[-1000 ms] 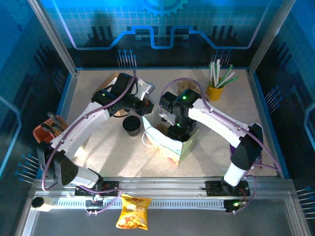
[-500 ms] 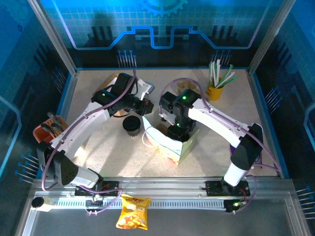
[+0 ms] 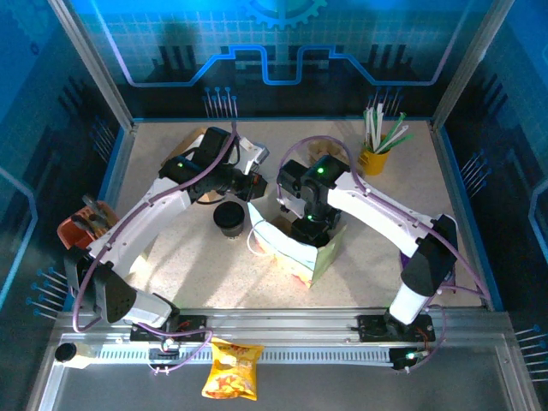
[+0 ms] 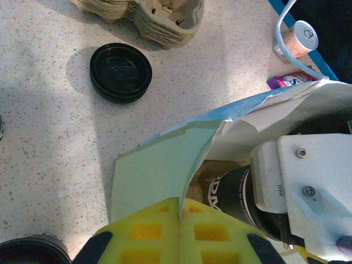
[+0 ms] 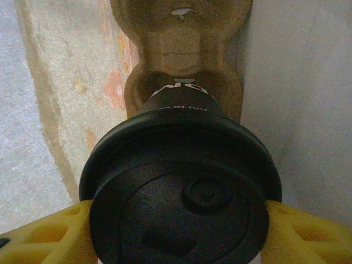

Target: Pack the takeout coffee

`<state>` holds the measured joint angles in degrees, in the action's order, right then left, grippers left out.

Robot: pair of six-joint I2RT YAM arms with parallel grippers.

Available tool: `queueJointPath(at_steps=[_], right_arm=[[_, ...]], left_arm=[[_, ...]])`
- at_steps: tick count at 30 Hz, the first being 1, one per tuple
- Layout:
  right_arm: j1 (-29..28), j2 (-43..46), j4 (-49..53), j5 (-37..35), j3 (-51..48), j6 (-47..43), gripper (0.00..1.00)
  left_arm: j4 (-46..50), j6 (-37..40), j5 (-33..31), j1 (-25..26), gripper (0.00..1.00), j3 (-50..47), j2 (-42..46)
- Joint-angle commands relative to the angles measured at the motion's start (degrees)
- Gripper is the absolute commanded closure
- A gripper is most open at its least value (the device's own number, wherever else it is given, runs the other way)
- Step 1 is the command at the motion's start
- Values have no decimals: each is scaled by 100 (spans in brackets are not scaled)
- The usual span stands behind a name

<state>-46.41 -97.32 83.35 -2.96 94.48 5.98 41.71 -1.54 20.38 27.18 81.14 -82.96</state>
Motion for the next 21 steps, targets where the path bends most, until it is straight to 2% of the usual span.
queueJointPath(at_steps=[1,21], right_arm=[[75,-10,31,-11,-54,44,65],[164,-127,-409,112,-480,0,65]], left_arm=[[83,-1,-18,59,100,-90,60],[87,2,-17,68,100,-100,78]])
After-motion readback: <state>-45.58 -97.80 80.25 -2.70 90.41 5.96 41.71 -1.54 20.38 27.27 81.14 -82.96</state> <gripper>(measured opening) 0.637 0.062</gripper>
